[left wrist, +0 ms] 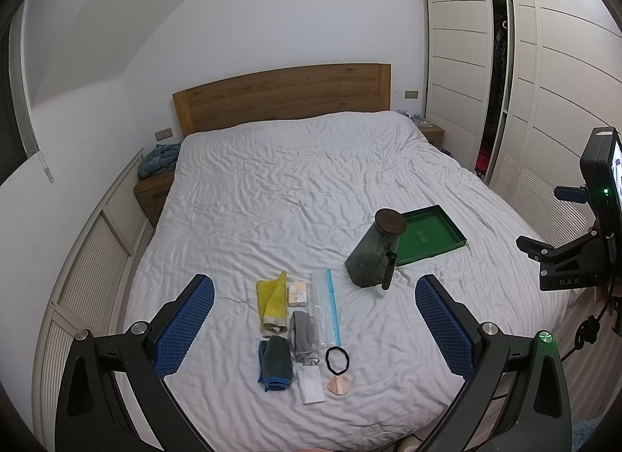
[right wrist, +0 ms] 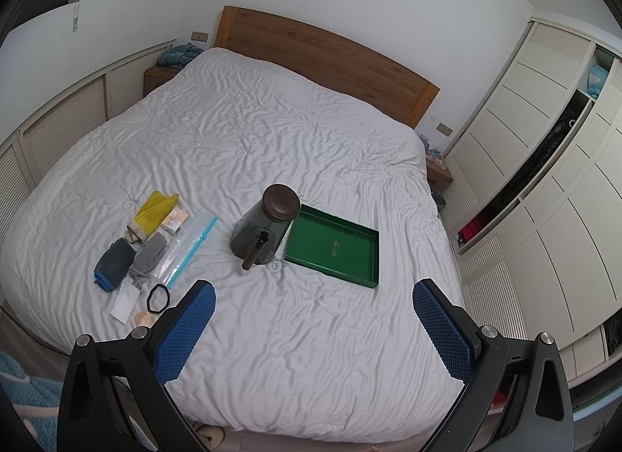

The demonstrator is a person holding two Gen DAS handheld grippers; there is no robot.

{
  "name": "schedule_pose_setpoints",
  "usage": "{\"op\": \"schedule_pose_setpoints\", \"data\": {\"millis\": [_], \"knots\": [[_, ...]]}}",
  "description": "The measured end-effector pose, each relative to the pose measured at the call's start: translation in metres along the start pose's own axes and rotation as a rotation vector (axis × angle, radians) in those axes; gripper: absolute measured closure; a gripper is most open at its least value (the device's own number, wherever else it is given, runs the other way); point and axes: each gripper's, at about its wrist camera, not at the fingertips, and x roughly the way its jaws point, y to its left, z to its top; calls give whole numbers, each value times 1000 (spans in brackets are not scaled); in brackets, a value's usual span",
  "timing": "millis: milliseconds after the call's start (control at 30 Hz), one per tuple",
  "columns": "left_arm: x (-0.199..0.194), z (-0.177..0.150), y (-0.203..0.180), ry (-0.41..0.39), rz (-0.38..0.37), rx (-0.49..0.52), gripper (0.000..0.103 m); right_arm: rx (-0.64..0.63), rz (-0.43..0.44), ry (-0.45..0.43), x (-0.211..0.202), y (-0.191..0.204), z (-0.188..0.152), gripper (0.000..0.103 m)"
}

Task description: Organize soft objects

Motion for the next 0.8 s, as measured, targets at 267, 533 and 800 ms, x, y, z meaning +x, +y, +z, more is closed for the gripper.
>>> {"op": "schedule_pose_setpoints", "data": {"millis": [267, 533, 800], "knots": [[-2, -4, -1, 2, 1, 0, 1, 0, 1, 0, 2, 1, 0, 0], [6, -7, -4, 6, 3, -3, 1, -2, 6, 0, 7, 3, 1, 0], [24, -13, 7, 24, 1, -8, 1, -6, 19, 7, 20, 8, 1, 0]]}}
